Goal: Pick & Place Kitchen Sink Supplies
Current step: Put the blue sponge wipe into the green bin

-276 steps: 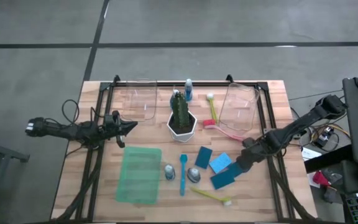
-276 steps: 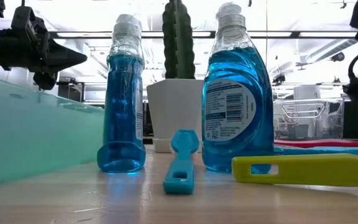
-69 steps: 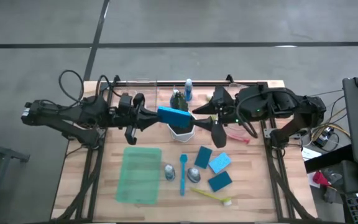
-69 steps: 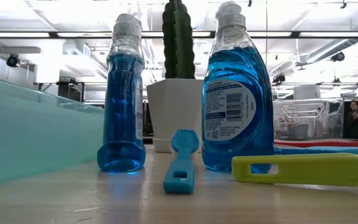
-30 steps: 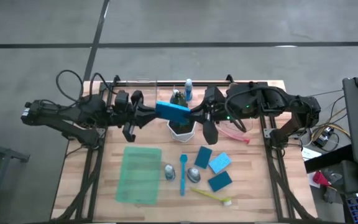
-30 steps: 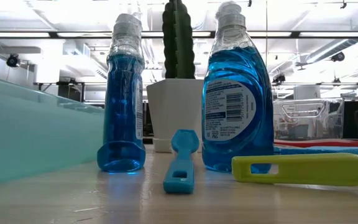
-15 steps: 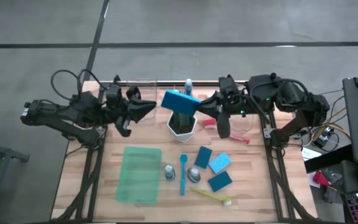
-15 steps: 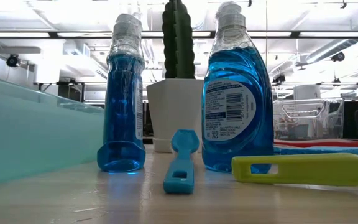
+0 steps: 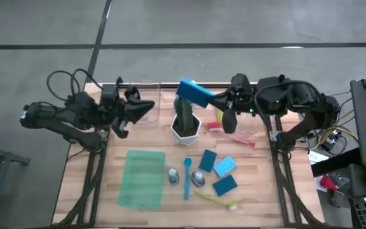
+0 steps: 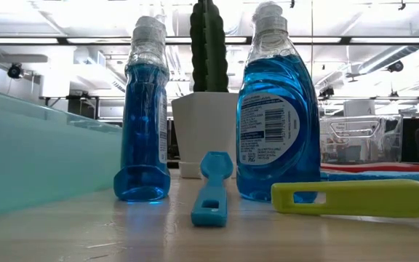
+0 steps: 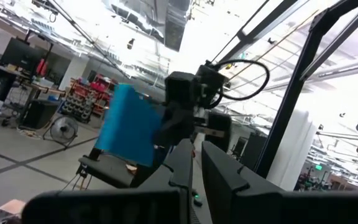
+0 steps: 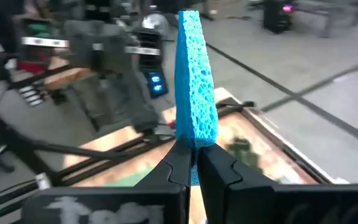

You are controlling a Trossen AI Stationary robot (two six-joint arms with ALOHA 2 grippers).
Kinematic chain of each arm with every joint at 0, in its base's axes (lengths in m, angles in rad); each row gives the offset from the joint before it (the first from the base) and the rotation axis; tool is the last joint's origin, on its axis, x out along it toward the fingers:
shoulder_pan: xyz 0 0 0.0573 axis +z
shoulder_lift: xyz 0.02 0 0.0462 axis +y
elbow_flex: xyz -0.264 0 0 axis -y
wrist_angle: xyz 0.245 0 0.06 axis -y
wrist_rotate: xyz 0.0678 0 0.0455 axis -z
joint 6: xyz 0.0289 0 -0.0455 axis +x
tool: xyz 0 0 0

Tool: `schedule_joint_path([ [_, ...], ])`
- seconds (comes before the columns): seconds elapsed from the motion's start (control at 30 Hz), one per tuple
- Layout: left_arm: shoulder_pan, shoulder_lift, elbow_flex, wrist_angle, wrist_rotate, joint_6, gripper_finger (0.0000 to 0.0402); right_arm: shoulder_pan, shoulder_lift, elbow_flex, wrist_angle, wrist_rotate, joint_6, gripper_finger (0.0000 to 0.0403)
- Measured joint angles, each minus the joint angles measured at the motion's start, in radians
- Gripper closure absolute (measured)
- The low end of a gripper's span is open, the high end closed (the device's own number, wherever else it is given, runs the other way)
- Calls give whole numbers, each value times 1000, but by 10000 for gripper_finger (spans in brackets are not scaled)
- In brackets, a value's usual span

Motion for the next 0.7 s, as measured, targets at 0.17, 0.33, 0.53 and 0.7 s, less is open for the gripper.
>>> schedule_joint_path([
  [0.17, 0, -12, 0, -1, 0, 0, 374, 13, 2, -3, -15, 4, 13, 390],
  [0.33, 0, -40, 5, 1, 0, 0, 374, 47, 46, -6, 8, -8, -52, 390],
  [0.53, 0, -107, 5, 19, 0, -1, 374, 60, 98, -6, 87, -102, -94, 390],
  [0.7, 0, -150, 2, 18, -2, -44, 374, 60, 163, -8, 91, -155, -121, 390],
])
